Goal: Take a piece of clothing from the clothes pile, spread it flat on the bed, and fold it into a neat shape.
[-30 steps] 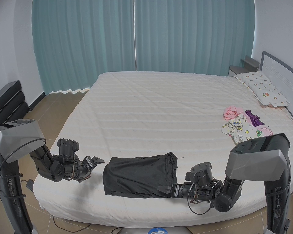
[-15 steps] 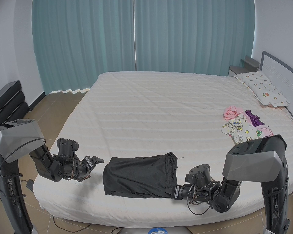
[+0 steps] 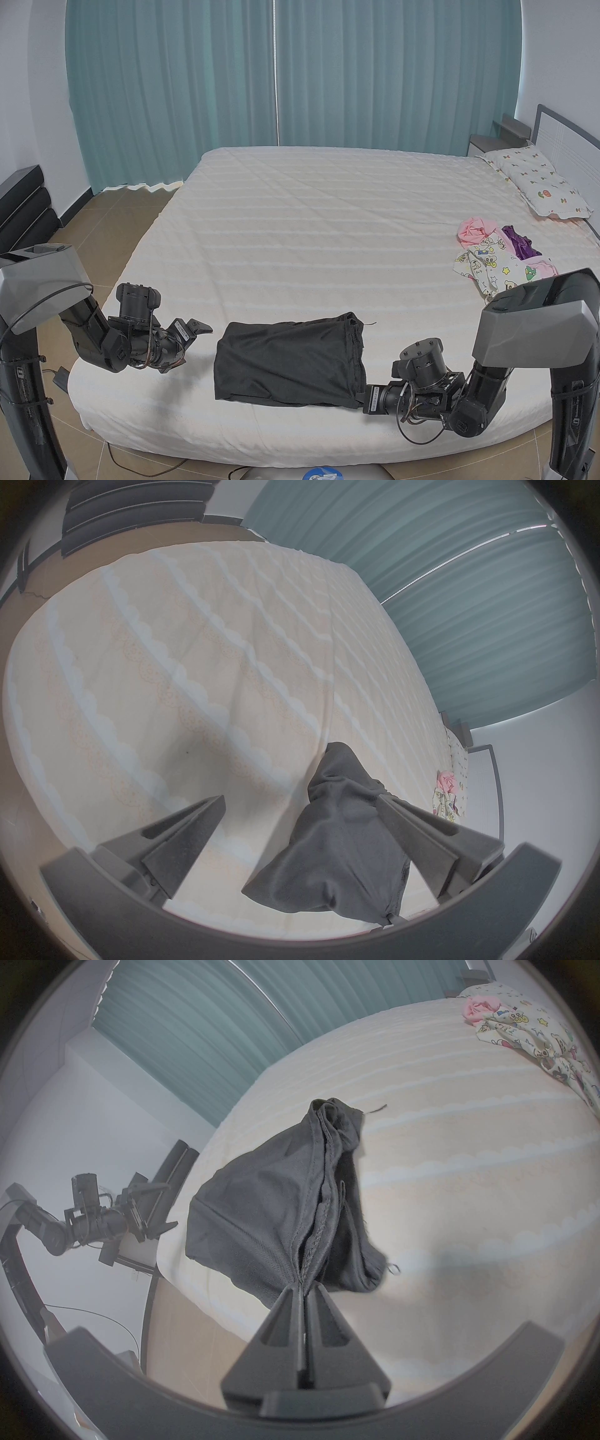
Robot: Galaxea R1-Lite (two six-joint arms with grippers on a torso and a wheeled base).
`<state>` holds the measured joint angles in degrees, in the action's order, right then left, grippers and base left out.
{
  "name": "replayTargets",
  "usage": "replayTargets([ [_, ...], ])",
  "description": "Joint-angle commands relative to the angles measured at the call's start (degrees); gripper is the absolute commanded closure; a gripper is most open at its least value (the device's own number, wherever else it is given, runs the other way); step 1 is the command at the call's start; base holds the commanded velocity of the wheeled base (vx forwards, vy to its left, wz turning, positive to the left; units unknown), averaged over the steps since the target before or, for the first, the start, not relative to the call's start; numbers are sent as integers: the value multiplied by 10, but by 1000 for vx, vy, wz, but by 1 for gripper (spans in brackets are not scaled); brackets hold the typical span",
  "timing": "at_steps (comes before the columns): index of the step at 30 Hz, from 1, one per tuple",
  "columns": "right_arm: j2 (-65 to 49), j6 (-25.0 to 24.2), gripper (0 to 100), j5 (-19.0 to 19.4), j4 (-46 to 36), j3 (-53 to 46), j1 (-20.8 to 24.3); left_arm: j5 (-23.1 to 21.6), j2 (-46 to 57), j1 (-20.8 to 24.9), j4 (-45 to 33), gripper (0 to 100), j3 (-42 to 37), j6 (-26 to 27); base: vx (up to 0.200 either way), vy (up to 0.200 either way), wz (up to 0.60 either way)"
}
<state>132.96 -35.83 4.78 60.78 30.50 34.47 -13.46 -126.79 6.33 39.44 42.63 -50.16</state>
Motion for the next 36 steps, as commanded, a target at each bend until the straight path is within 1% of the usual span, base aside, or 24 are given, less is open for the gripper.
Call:
replayTargets([
  [1,-19,20,100,1,-8,-11,-20,0,0,0,0,0,0,0,0,0,0],
  [7,-15,28,100,6,-10,-13,-24,0,0,0,0,0,0,0,0,0,0],
  [8,-14,30,0,6,-14,-11,-24,0,0,0,0,0,0,0,0,0,0],
  [9,-14,30,0,6,-14,-11,-24,0,0,0,0,0,0,0,0,0,0],
  [11,-16,38,0,6,-39,-4,-26,0,0,0,0,0,-1,0,0,0,0],
  [14,-19,45,0,4,-39,8,-29,-1,1,0,0,0,-1,0,0,0,0],
  [17,-24,45,0,6,-45,47,-42,-1,1,-1,-1,0,-1,-1,0,0,0],
  [21,17,26,0,-2,-74,150,-59,-2,3,-3,-1,0,3,-17,0,0,0],
  [24,34,-5,0,-18,-96,210,-60,-2,3,-3,0,0,3,-20,0,0,0],
  [25,46,-19,0,-28,-111,246,-60,-2,3,-3,0,0,3,-20,0,0,0],
  [28,75,-23,0,-43,-161,326,-60,-2,4,-3,0,0,1,-20,0,0,0],
  [31,99,-26,0,-47,-204,385,-60,-2,4,-3,0,0,0,-20,0,0,0],
  [36,132,-22,0,-63,-222,445,-65,-2,4,-3,0,0,0,-20,0,0,0],
])
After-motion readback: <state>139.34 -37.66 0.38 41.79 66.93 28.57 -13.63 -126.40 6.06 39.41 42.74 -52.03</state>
